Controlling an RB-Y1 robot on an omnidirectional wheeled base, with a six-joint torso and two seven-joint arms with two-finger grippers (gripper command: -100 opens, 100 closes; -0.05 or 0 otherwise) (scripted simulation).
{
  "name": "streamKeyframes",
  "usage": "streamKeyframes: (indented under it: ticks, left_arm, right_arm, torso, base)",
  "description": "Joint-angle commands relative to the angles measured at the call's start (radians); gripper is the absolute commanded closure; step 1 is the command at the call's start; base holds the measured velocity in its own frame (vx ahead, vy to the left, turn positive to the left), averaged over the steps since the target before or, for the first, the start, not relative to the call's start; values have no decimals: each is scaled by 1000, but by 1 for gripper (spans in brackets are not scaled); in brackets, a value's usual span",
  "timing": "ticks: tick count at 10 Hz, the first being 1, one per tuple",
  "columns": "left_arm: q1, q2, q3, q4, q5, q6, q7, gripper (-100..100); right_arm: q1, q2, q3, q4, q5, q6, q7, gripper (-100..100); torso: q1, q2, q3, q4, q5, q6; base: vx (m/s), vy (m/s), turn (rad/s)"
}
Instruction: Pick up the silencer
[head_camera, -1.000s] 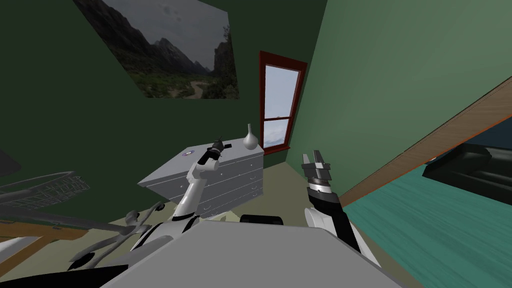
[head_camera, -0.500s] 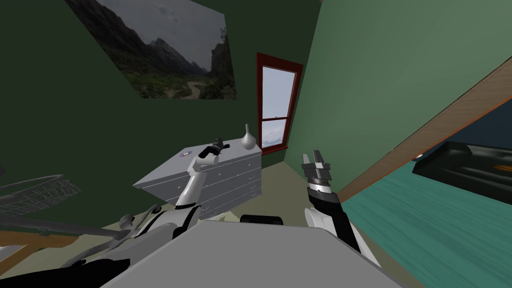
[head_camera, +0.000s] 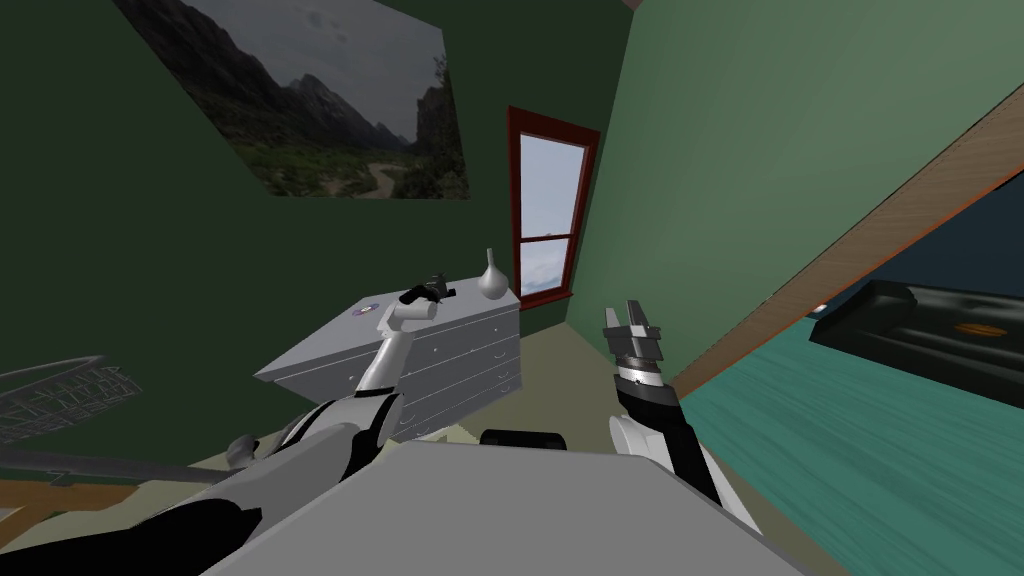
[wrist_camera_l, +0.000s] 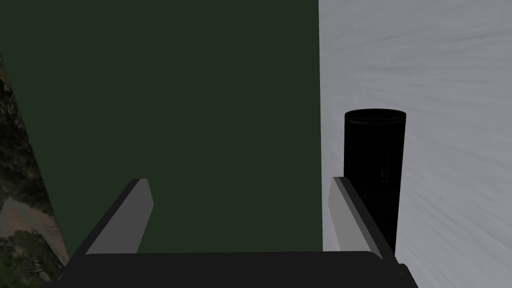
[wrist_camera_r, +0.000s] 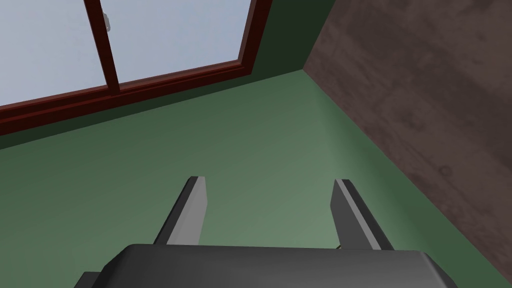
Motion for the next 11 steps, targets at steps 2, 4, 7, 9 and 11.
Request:
streamKeyframes:
  ticks: [2,4,7,9,11]
  left_arm:
    - [-49,35,-3,61,26,71,2,-100]
    - [-97,65,-8,122,48,127,4,-100]
    - [-142,96,-15,185,70,190,6,-100]
    - [-186,127,-24,247,91,248,8,-100]
    - [-228,158,-33,310,113,301,11,-100]
  right_arm:
    - [0,0,0,0,0,0,0,0]
    - [0,0,0,0,0,0,0,0]
    - [0,0,0,0,0,0,0,0]
    - [0,0,0,0,0,0,0,0]
    - [0,0,0,0,0,0,0,0]
  torso:
    - [0,0,0,0,0,0]
    - [0,-1,0,0,0,0]
    - [0,-1,-1,0,0,0]
    - [0,-1,-1,0,0,0]
    - [1,-2,-1,0,0,0]
  base:
    - [6,-11,-32]
    - [12,-15,-26]
    - [18,-9,-14]
    - [22,-8,-17]
    - [27,-4,-12]
